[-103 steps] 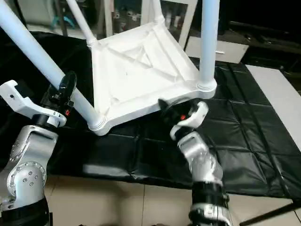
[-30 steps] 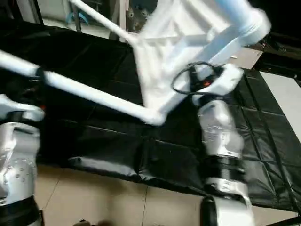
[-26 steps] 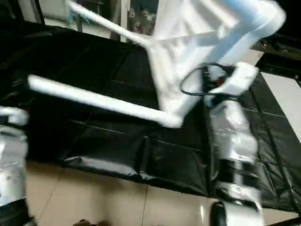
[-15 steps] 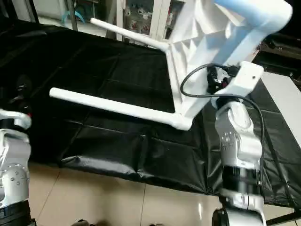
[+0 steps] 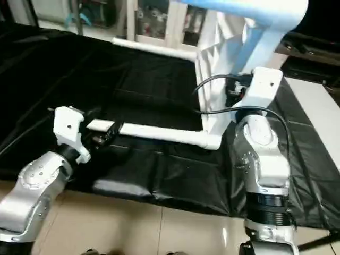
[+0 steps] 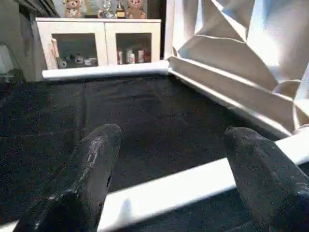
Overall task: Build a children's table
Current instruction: Flip table
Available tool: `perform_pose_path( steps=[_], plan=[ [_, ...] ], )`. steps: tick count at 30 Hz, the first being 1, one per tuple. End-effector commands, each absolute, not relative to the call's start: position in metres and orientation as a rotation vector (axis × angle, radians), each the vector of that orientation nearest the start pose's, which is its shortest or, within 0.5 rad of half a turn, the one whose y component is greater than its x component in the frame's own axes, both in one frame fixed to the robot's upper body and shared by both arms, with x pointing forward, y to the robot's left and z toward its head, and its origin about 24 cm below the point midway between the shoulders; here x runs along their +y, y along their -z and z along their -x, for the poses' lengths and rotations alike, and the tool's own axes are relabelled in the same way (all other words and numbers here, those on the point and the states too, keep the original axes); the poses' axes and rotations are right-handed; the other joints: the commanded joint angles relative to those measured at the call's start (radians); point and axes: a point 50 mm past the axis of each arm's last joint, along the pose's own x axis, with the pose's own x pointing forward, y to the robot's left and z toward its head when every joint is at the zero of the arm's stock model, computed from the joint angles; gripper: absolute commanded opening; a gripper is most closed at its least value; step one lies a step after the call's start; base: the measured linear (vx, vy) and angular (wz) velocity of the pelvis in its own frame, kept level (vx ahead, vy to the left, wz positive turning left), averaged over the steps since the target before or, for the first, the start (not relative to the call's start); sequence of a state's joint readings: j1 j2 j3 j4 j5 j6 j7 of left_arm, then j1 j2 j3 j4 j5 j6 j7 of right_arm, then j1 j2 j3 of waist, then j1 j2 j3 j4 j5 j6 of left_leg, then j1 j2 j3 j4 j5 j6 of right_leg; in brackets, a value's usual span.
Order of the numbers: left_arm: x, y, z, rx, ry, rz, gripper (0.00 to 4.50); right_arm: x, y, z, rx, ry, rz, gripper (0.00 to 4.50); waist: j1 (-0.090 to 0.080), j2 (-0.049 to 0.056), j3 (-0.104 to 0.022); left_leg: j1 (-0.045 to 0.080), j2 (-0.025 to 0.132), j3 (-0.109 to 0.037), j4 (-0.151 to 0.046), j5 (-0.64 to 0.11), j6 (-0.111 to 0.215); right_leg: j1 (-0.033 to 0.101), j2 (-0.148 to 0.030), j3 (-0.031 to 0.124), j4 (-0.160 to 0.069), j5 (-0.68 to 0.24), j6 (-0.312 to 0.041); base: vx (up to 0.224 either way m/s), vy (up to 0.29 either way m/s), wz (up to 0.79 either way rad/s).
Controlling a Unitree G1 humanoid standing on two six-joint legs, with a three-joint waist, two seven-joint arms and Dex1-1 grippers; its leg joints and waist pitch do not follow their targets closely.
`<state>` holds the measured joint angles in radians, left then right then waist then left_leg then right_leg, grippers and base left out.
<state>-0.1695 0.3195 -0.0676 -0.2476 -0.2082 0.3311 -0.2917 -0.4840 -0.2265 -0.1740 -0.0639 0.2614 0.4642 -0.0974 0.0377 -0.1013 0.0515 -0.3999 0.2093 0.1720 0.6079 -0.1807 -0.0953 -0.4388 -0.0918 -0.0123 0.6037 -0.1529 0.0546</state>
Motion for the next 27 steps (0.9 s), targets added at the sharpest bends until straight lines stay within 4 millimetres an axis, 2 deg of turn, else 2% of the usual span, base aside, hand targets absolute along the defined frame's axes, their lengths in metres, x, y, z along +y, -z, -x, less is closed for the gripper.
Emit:
perform_pose_path(
  steps=[1, 2, 5, 8, 9, 11, 13, 14, 16, 17, 19, 21, 22, 23, 24, 26, 27],
  plan=[
    [0.146, -0.117, -0.274, -0.049, 0.496, -0.182, 3.85, -0.203, -0.181, -0.320, -0.150, 0.114, -0.026, 1.93, -0.002, 0.007, -0.059, 0.025, -0.006, 0.015, -0.072, -0.128, -0.040, 0.049, 0.007, 0.008, -0.046, -0.119, -0.065, 0.000, 0.000, 0.00],
    [0.143, -0.119, -0.273, -0.053, 0.528, -0.193, 3.85, -0.204, -0.187, -0.316, -0.147, 0.126, -0.004, 1.93, -0.001, 0.010, -0.057, 0.027, -0.006, 0.016, -0.071, -0.116, -0.042, 0.048, 0.007, 0.009, -0.044, -0.112, -0.066, 0.000, 0.000, 0.00],
    [0.141, -0.123, -0.273, -0.069, 0.538, -0.191, 3.85, -0.205, -0.190, -0.310, -0.140, 0.156, -0.010, 1.92, -0.003, 0.008, -0.059, 0.024, -0.007, 0.017, -0.070, -0.101, -0.045, 0.050, 0.007, 0.010, -0.041, -0.094, -0.071, 0.000, 0.000, 0.00],
    [0.138, -0.131, -0.273, -0.103, 0.545, -0.193, 3.85, -0.196, -0.188, -0.297, -0.125, 0.184, -0.036, 1.91, 0.000, 0.008, -0.061, 0.025, -0.007, 0.017, -0.068, -0.068, -0.043, 0.050, 0.007, 0.012, -0.036, -0.049, -0.072, 0.000, 0.000, 0.00],
    [0.138, -0.133, -0.273, -0.111, 0.544, -0.193, 3.85, -0.192, -0.185, -0.293, -0.116, 0.184, -0.038, 1.91, 0.001, 0.012, -0.061, 0.025, -0.006, 0.016, -0.068, -0.069, -0.046, 0.050, 0.006, 0.011, -0.034, -0.047, -0.073, 0.000, 0.000, 0.00],
    [0.136, -0.138, -0.273, -0.143, 0.551, -0.179, 3.85, -0.184, -0.176, -0.290, -0.083, 0.177, -0.074, 1.91, -0.001, 0.012, -0.060, 0.025, -0.007, 0.017, -0.069, -0.079, -0.053, 0.049, 0.007, 0.011, -0.036, -0.055, -0.068, 0.000, 0.000, 0.00],
    [0.133, -0.141, -0.272, -0.167, 0.569, -0.170, 4.03, -0.181, -0.173, -0.289, -0.079, 0.161, -0.088, 1.91, -0.006, 0.018, -0.058, 0.027, -0.006, 0.015, -0.072, -0.126, -0.069, 0.047, 0.006, 0.010, -0.040, -0.111, -0.060, 0.000, 0.000, 0.00],
    [0.133, -0.142, -0.272, -0.177, 0.569, -0.171, 4.13, -0.179, -0.173, -0.288, -0.083, 0.147, -0.090, 2.26, -0.009, 0.023, -0.057, 0.026, -0.005, 0.012, -0.075, -0.178, -0.079, 0.044, 0.005, 0.011, -0.045, -0.167, -0.050, 0.000, 0.000, 0.00],
    [0.132, -0.146, -0.272, -0.199, 0.569, -0.168, 4.13, -0.177, -0.173, -0.286, -0.093, 0.120, -0.085, 2.26, -0.008, 0.020, -0.055, 0.028, -0.004, 0.012, -0.075, -0.208, -0.080, 0.041, 0.005, 0.011, -0.051, -0.194, -0.041, 0.000, 0.000, 0.00],
    [0.131, -0.149, -0.271, -0.224, 0.584, -0.170, 4.13, -0.177, -0.173, -0.283, -0.102, 0.113, -0.076, 2.26, -0.008, 0.023, -0.057, 0.028, -0.005, 0.011, -0.075, -0.212, -0.080, 0.043, 0.004, 0.011, -0.050, -0.200, -0.038, 0.000, 0.000, 0.00],
    [0.129, -0.152, -0.269, -0.263, 0.619, -0.195, 4.21, -0.178, -0.171, -0.279, -0.102, 0.105, -0.061, 2.67, -0.008, 0.024, -0.058, 0.027, -0.005, 0.010, -0.076, -0.215, -0.080, 0.042, 0.004, 0.011, -0.052, -0.201, -0.036, 0.000, 0.000, 0.00],
    [0.129, -0.155, -0.268, -0.309, 0.639, -0.250, 4.26, -0.178, -0.171, -0.276, -0.117, 0.079, -0.048, 2.70, -0.008, 0.026, -0.060, 0.027, -0.005, 0.009, -0.076, -0.221, -0.080, 0.044, 0.004, 0.010, -0.050, -0.196, -0.035, 0.000, 0.000, 0.00],
    [0.130, -0.155, -0.268, -0.317, 0.640, -0.260, 4.46, -0.178, -0.171, -0.276, -0.125, 0.071, -0.035, 2.95, -0.009, 0.024, -0.060, 0.027, -0.004, 0.007, -0.077, -0.227, -0.082, 0.045, 0.004, 0.010, -0.050, -0.198, -0.035, 0.000, 0.000, 0.00],
    [0.132, -0.156, -0.268, -0.343, 0.634, -0.300, 4.50, -0.179, -0.170, -0.275, -0.141, 0.044, -0.018, 3.06, -0.009, 0.024, -0.064, 0.029, -0.004, 0.007, -0.076, -0.232, -0.080, 0.046, 0.004, 0.010, -0.050, -0.203, -0.037, 0.000, 0.000, 0.00],
    [0.133, -0.157, -0.268, -0.351, 0.631, -0.313, 4.50, -0.180, -0.170, -0.274, -0.146, 0.035, -0.014, 3.06, -0.007, 0.026, -0.064, 0.029, -0.002, 0.008, -0.075, -0.236, -0.078, 0.045, 0.002, 0.010, -0.051, -0.204, -0.036, 0.000, 0.000, 0.00],
    [0.138, -0.158, -0.269, -0.390, 0.623, -0.373, 4.50, -0.185, -0.169, -0.274, -0.162, 0.042, 0.028, 3.13, -0.007, 0.021, -0.065, 0.029, -0.003, 0.009, -0.075, -0.239, -0.071, 0.046, 0.002, 0.012, -0.053, -0.217, -0.036, 0.000, 0.000, 0.00],
    [0.140, -0.157, -0.270, -0.397, 0.610, -0.396, 4.50, -0.188, -0.167, -0.275, -0.167, 0.050, 0.034, 3.38, -0.006, 0.021, -0.065, 0.028, -0.004, 0.008, -0.075, -0.237, -0.070, 0.046, 0.001, 0.011, -0.053, -0.221, -0.036, 0.000, 0.000, 0.00]
  ],
)
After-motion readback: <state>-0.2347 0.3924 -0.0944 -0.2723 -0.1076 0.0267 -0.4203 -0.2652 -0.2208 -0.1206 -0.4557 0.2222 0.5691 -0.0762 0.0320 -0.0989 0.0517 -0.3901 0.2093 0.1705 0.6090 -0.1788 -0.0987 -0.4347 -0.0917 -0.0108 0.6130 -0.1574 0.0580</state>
